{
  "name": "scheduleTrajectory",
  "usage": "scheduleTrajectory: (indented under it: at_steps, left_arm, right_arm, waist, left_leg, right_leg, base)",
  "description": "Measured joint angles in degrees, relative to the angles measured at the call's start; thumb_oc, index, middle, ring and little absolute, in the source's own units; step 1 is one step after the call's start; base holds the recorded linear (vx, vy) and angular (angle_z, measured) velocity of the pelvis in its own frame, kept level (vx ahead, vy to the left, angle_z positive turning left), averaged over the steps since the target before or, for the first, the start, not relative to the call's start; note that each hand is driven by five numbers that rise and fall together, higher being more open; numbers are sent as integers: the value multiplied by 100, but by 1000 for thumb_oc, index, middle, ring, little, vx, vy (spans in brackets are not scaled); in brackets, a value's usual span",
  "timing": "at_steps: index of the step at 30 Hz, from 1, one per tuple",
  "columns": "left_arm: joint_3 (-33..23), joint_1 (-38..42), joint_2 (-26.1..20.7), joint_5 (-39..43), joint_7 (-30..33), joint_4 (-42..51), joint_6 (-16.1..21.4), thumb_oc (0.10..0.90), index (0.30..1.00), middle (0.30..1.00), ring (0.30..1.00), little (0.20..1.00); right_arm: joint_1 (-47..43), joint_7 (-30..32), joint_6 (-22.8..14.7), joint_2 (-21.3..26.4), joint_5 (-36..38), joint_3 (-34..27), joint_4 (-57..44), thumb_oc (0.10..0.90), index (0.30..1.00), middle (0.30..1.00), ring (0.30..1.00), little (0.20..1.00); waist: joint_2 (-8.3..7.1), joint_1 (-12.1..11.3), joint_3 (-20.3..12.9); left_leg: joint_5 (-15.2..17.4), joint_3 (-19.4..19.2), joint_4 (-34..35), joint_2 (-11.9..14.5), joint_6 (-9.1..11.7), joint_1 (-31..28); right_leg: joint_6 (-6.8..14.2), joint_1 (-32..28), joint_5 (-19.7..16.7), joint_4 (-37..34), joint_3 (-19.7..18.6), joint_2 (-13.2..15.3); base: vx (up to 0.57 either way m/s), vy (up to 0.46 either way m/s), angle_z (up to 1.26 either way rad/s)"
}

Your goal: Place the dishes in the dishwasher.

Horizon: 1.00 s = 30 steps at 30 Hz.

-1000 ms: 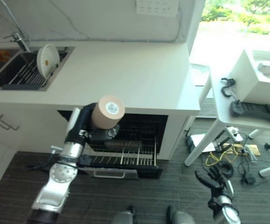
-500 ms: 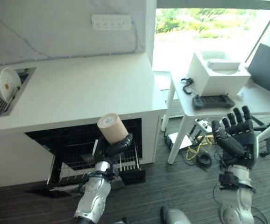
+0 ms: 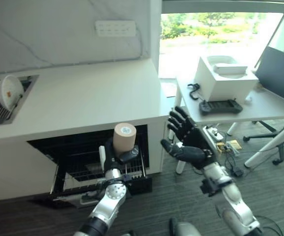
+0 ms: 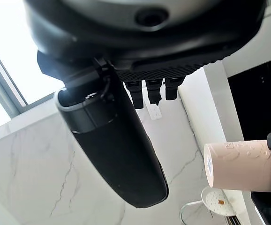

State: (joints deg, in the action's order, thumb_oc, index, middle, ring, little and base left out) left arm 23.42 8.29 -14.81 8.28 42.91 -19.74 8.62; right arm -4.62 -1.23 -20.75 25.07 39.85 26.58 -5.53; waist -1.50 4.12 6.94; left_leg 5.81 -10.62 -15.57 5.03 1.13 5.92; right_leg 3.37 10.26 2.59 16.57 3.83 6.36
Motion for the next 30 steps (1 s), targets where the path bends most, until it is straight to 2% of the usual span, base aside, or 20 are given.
scheduleTrajectory:
  at_steps: [4,8,10,16,21,25,30]
  left_arm:
    - [-7,105,-24,-493,347,1,-6,400,300,300,300,300]
    - [110,116,-68,-656,431,-11,-2,400,300,300,300,300]
    - [250,127,-49,-750,396,-7,9,400,300,300,300,300]
    - [394,179,-67,-971,386,4,9,400,300,300,300,300]
    - [397,229,-102,-970,383,4,7,400,300,300,300,300]
    - [399,228,-115,-970,367,-2,7,400,300,300,300,300]
    - [392,227,-263,-970,304,-18,7,400,300,300,300,300]
  right_arm:
    - [-573,336,119,-50,-157,198,30,800,900,900,900,900]
    - [-744,735,594,-210,-122,217,141,800,900,900,900,900]
    - [-749,793,692,-236,-40,227,198,800,900,900,900,900]
    - [-897,916,1067,-243,90,415,211,800,900,900,900,900]
    - [-1151,917,1338,-429,279,541,516,800,900,900,900,900]
    - [-1235,683,1609,-470,599,641,586,800,900,900,900,900]
    - [-1245,633,1742,-561,644,744,596,800,900,900,900,900]
  waist:
    - [-7,-265,-3]
    - [-23,-382,-5]
    - [-24,-446,-6]
    - [-25,-560,-5]
    - [-35,-666,-5]
    - [-41,-758,-4]
    - [-49,-800,-4]
  left_leg:
    - [-14,159,2,-18,7,-23]
    - [-12,282,-3,-49,7,-1]
    - [-15,337,-10,-54,9,3]
    - [-19,519,-11,-115,10,0]
    - [-21,672,-24,-169,9,9]
    - [-36,789,-26,-216,6,59]
    - [-38,800,-47,-224,2,81]
  right_leg:
    - [-39,-106,44,14,145,30]
    - [-33,-163,94,61,287,71]
    - [-40,-201,104,62,339,76]
    - [-30,-286,195,133,508,152]
    - [-27,-373,275,171,680,212]
    - [-13,-379,318,200,788,254]
    - [-12,-375,318,184,796,258]
  base:
    - [12,-22,24]
    - [29,-19,15]
    - [13,-5,18]
    - [11,2,17]
    - [10,2,20]
    - [11,1,13]
    - [3,0,3]
